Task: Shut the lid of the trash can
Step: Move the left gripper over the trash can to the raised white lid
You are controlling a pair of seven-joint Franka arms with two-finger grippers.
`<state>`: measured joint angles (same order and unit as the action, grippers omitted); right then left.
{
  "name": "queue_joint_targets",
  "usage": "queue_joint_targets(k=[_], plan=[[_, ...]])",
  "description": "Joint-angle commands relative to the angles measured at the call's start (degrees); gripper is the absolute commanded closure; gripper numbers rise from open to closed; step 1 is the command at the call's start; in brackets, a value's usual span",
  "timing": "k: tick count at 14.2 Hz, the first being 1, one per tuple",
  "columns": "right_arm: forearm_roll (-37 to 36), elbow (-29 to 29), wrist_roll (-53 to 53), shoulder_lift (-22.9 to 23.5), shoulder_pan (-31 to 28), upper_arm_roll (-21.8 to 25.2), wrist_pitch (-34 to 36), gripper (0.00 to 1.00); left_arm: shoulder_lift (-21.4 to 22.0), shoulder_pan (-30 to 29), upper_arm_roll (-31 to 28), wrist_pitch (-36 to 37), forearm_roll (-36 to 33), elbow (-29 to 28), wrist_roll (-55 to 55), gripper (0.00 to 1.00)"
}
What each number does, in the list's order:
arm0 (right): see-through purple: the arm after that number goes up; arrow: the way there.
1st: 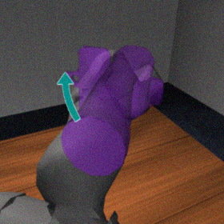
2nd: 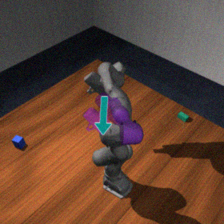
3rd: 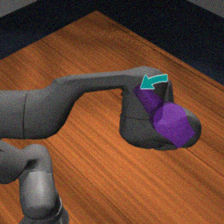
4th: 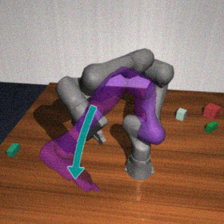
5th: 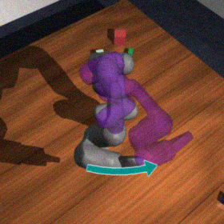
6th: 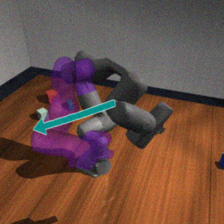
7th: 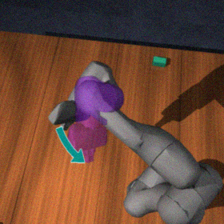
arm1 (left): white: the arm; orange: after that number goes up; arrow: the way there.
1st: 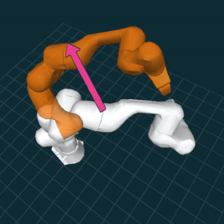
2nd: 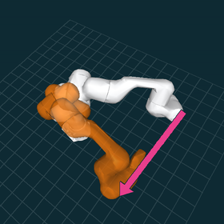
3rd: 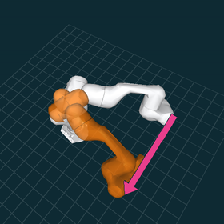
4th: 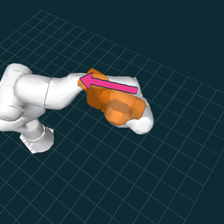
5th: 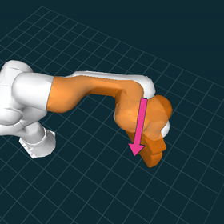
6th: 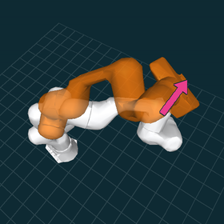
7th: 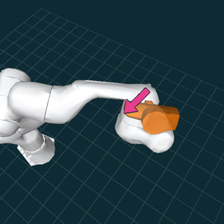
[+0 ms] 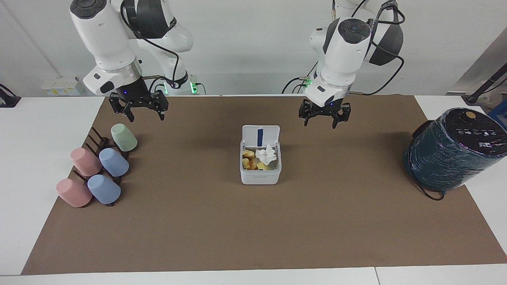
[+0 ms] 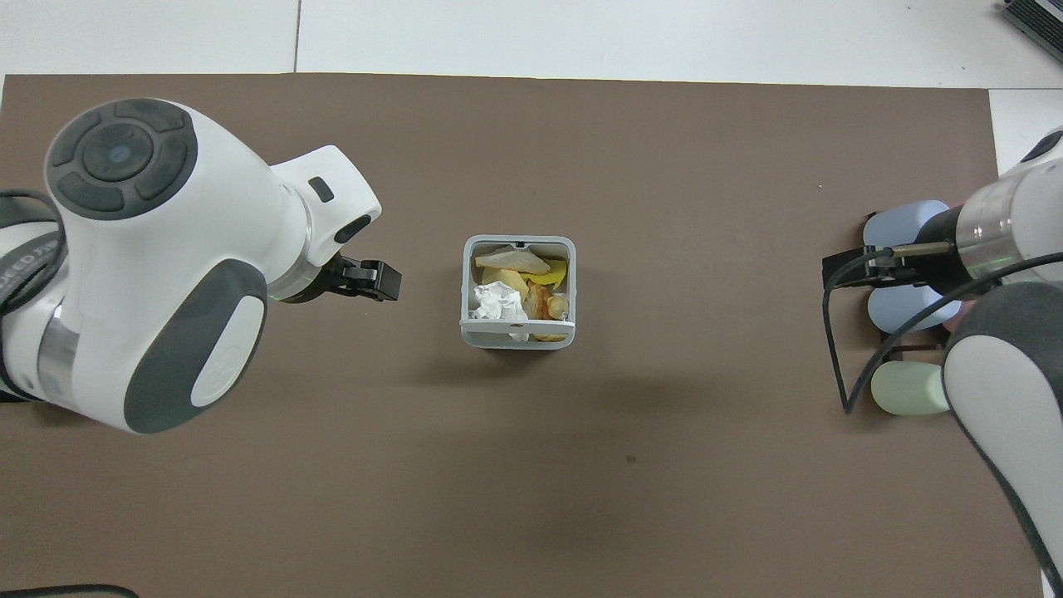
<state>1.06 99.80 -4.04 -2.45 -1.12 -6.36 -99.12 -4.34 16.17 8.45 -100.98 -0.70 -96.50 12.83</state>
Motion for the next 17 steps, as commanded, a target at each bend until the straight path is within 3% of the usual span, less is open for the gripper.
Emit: queue_joint_targets(k=[1, 6, 14, 17], plan=[[0.3, -0.1, 0.9, 0.0, -0.7, -0.3, 0.3, 0.00, 2.0, -0.4, -0.6, -2.4, 1.0, -2.5, 0.4, 0.00], [0.3, -0.1, 0.9, 0.0, -0.7, -0.3, 0.3, 0.00, 2.1, 1.2, -0.5, -1.8, 1.0, -2.7, 2.9, 0.00], [0.3, -0.1, 0.9, 0.0, -0.7, -0.3, 0.3, 0.00, 5.6, 13.6, -0.5, -2.6, 2.5, -8.7, 16.7, 0.00], [0.3, -0.1, 0.9, 0.0, -0.7, -0.3, 0.3, 0.00, 6.6, 17.3, -0.5, -5.6, 2.8, -11.2, 23.0, 0.32]])
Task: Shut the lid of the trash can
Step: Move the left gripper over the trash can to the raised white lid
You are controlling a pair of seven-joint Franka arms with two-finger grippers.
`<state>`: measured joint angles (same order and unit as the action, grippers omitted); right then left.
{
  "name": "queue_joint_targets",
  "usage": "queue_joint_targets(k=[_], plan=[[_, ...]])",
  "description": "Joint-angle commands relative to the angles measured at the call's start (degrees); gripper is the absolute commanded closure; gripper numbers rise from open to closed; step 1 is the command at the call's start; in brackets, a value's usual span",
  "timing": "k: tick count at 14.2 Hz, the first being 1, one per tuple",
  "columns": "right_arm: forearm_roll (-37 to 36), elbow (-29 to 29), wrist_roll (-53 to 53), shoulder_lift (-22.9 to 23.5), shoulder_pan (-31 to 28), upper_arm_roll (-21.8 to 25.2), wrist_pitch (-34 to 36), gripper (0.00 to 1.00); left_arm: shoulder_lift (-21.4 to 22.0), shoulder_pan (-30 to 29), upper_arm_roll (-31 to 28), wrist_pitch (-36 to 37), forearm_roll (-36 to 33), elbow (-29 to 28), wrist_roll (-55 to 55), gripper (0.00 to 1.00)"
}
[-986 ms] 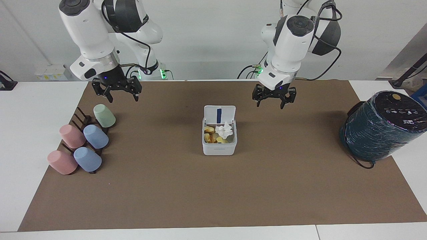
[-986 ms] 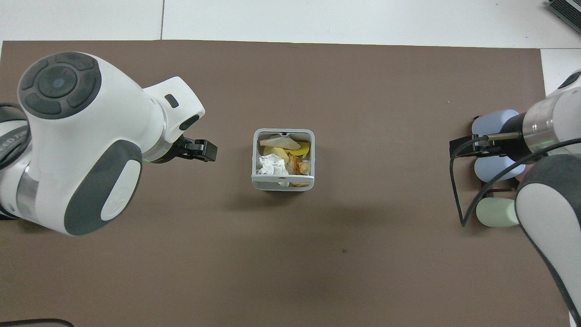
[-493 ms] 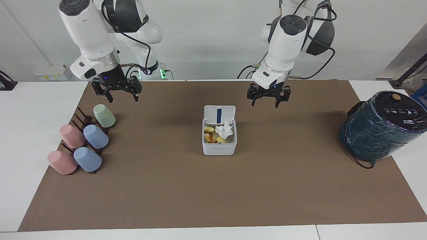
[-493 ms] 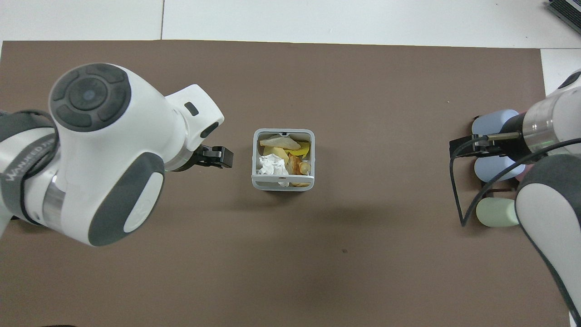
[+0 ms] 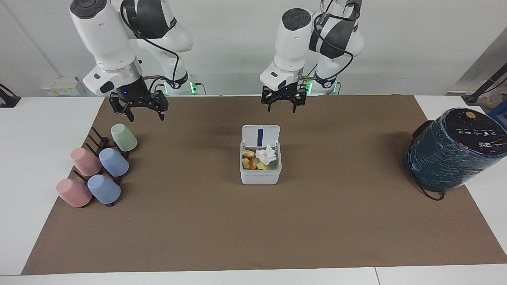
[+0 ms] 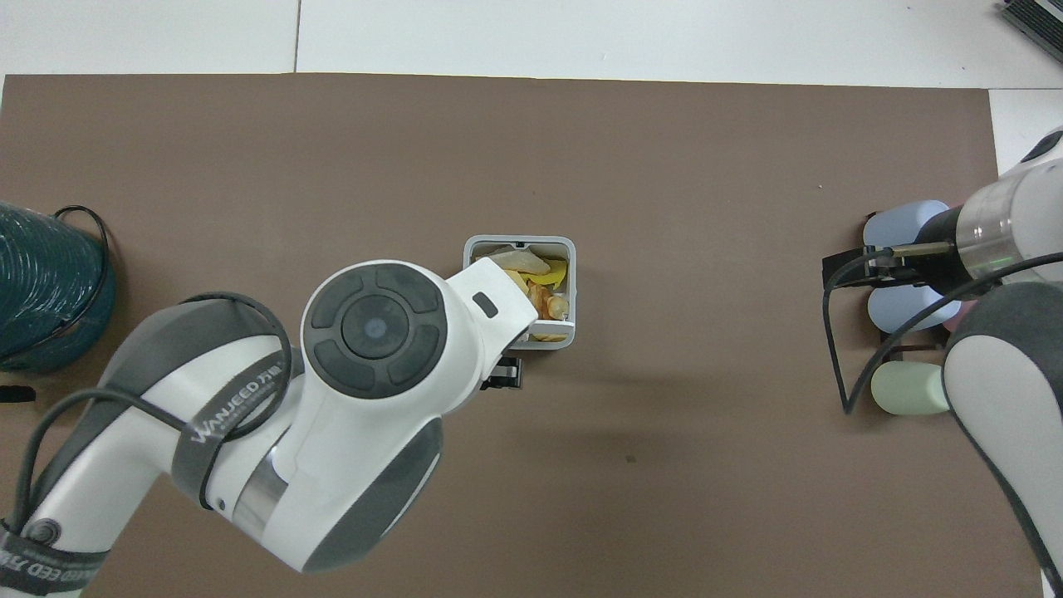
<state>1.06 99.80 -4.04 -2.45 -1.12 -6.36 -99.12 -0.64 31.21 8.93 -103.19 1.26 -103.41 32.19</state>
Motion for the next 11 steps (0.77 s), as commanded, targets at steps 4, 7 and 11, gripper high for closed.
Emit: queue_joint_targets(k=[4, 7, 11], plan=[[0.3, -0.1, 0.9, 0.0, -0.7, -0.3, 0.3, 0.00, 2.4, 3.7, -1.0, -17.6, 0.8, -9.8, 10.3, 0.76], [0.3, -0.1, 0.9, 0.0, -0.7, -0.3, 0.3, 0.00, 0.8, 0.9, -1.1, -23.0, 0.9, -9.4, 9.7, 0.87], [0.3, -0.1, 0.9, 0.0, -0.7, -0.3, 0.3, 0.00, -2.8, -1.4, -1.1, -30.9, 1.0, -9.2, 8.9, 0.90]])
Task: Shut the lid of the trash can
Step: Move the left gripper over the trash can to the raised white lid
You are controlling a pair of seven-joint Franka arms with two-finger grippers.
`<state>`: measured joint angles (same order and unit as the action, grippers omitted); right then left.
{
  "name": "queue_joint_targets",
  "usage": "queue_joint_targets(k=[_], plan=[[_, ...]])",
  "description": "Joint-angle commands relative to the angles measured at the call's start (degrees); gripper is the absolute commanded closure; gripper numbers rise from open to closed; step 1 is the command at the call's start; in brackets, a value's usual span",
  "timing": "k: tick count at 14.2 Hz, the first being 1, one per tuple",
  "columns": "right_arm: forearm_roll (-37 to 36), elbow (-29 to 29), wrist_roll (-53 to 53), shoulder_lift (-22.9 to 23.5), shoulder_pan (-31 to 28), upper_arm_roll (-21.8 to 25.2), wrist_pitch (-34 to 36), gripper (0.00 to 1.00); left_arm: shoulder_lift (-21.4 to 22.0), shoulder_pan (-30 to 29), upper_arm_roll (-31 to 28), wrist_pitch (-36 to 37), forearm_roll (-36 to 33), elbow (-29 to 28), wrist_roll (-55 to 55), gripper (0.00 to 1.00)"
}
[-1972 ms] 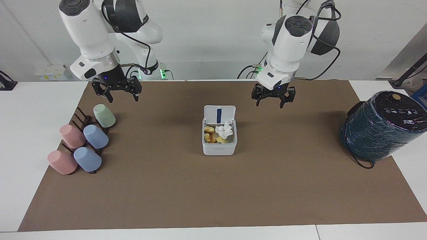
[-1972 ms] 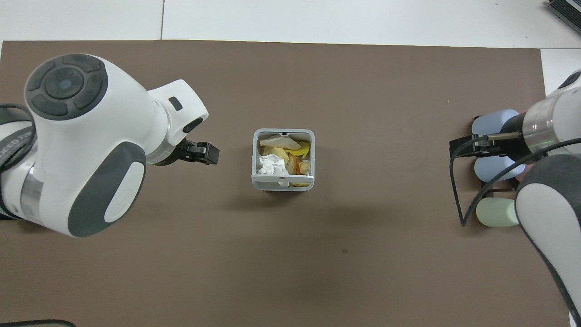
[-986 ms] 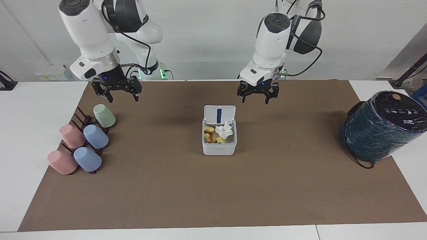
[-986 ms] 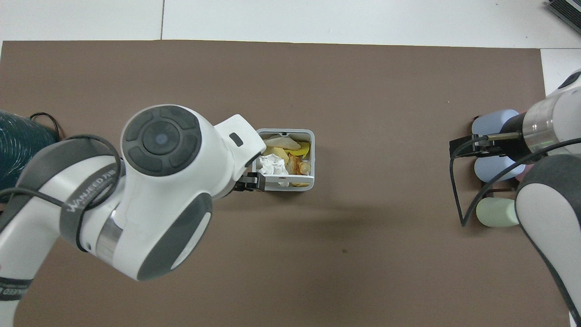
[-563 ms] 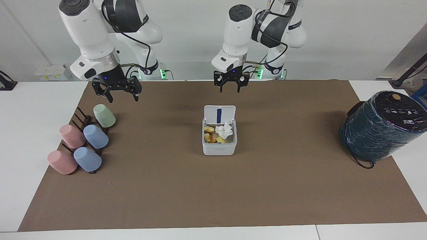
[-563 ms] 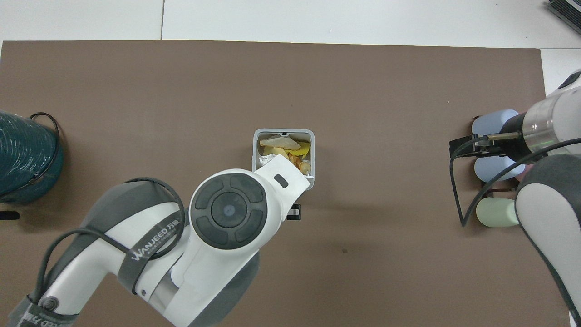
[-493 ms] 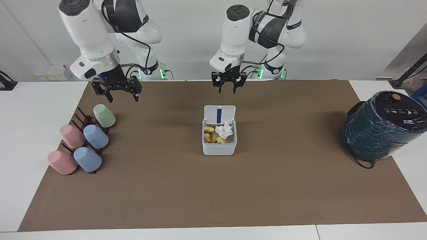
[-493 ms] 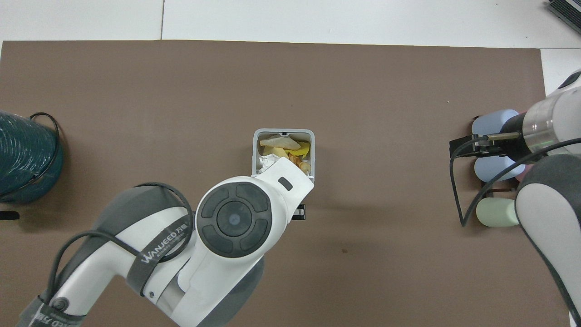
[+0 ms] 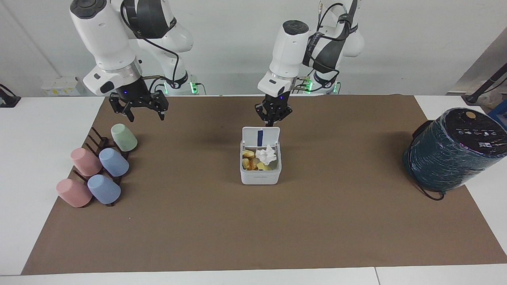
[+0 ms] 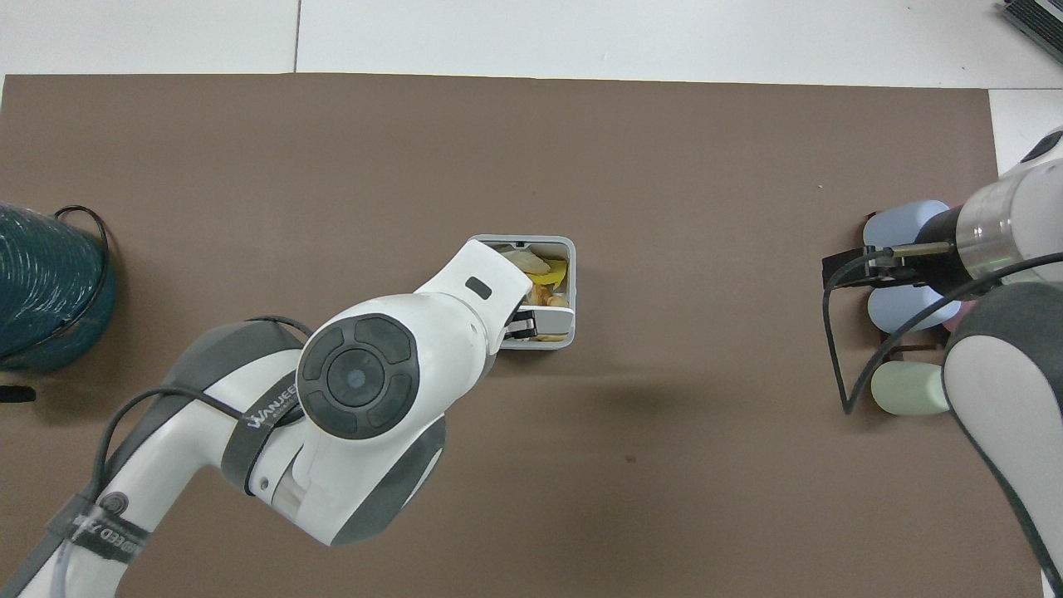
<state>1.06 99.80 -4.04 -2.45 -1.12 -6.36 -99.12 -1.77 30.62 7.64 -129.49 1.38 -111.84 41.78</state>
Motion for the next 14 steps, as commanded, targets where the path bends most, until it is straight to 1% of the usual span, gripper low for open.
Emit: queue_joint_targets(k=[1, 3, 6, 8, 10, 14], plan=[[0.3, -0.1, 0.9, 0.0, -0.7, -0.3, 0.3, 0.00, -2.6, -0.7, 0.2, -6.9, 1.3, -0.7, -0.6, 0.90], [0.3, -0.1, 0.9, 0.0, -0.7, -0.3, 0.3, 0.00, -3.3, -0.6, 0.2, -9.2, 1.8, -0.7, -0.6, 0.90], [0.3, -0.1, 0.9, 0.0, -0.7, -0.3, 0.3, 0.00, -5.5, 0.0, 0.2, -13.6, 2.6, -0.7, -0.6, 0.90], [0.3, -0.1, 0.9, 0.0, -0.7, -0.3, 0.3, 0.00, -7.7, 0.1, 0.2, -15.4, 2.7, -0.1, -0.5, 0.90], [0.3, -0.1, 0.9, 0.0, -0.7, -0.3, 0.3, 0.00, -11.6, 1.2, 0.2, -16.8, 2.7, 2.1, -0.1, 0.90], [0.3, -0.1, 0.9, 0.0, -0.7, -0.3, 0.3, 0.00, -15.1, 1.3, 0.2, -20.5, 2.6, 3.4, -0.1, 0.90]])
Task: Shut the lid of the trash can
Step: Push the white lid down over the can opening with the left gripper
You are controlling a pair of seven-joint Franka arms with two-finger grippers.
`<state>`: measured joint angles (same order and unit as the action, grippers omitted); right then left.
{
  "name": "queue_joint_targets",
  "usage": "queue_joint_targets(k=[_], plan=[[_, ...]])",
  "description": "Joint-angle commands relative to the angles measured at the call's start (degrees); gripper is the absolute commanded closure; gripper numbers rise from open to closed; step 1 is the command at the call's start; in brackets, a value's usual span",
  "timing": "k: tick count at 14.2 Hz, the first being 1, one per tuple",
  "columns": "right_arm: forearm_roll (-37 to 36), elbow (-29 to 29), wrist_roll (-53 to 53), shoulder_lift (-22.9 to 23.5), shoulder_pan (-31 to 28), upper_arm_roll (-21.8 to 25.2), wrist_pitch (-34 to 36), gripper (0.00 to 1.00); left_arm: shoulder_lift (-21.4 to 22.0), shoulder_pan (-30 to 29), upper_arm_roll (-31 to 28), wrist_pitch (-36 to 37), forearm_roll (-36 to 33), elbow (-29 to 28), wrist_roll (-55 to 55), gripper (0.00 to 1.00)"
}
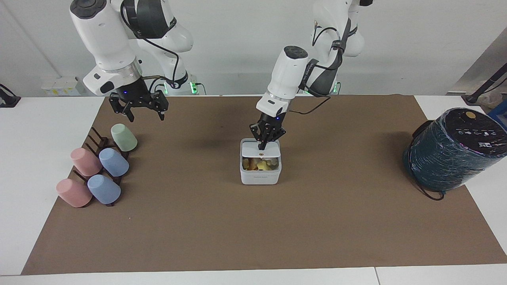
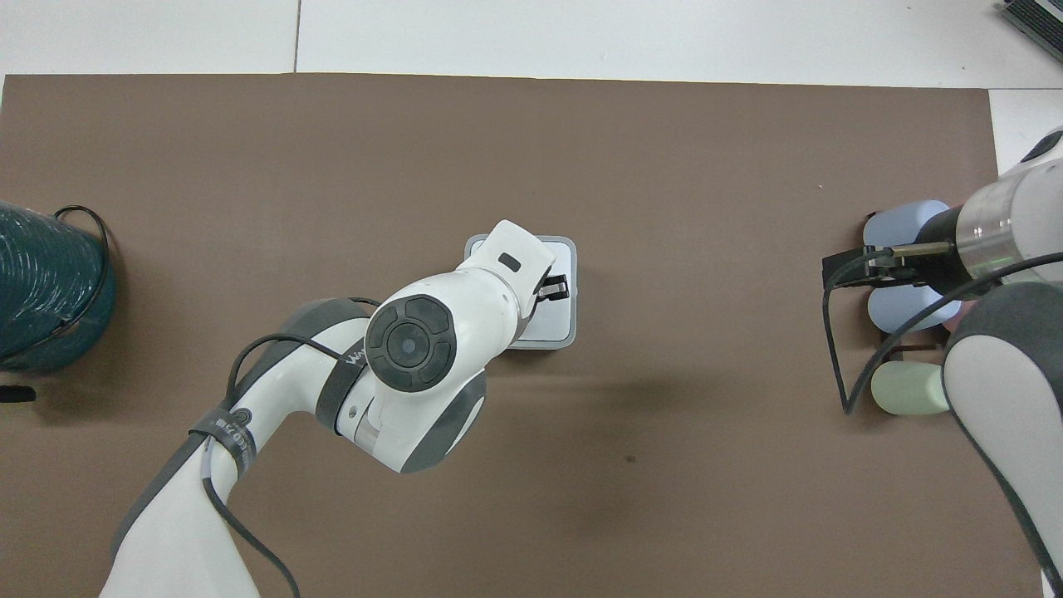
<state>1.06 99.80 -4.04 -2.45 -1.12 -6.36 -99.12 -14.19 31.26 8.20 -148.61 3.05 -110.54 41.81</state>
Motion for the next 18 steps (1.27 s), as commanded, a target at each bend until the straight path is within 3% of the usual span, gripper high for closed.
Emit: queue_joint_targets(k=[1, 10, 15, 18], plan=[[0.3, -0.1, 0.9, 0.0, -0.7, -0.3, 0.3, 0.00, -3.6, 0.9, -0.4, -1.5, 0.9, 2.6, -0.1, 0.90], [0.3, -0.1, 0.9, 0.0, -0.7, -0.3, 0.3, 0.00, -5.1, 0.6, -0.5, 0.9, 0.6, 5.1, -0.6, 0.90], [0.3, -0.1, 0.9, 0.0, -0.7, -0.3, 0.3, 0.00, -4.4, -3.7, -0.6, 21.1, 0.3, 17.0, -0.9, 0.90], [0.3, -0.1, 0.9, 0.0, -0.7, -0.3, 0.3, 0.00, -3.9, -6.6, -0.6, 26.9, 0.2, 20.7, -1.0, 0.90]])
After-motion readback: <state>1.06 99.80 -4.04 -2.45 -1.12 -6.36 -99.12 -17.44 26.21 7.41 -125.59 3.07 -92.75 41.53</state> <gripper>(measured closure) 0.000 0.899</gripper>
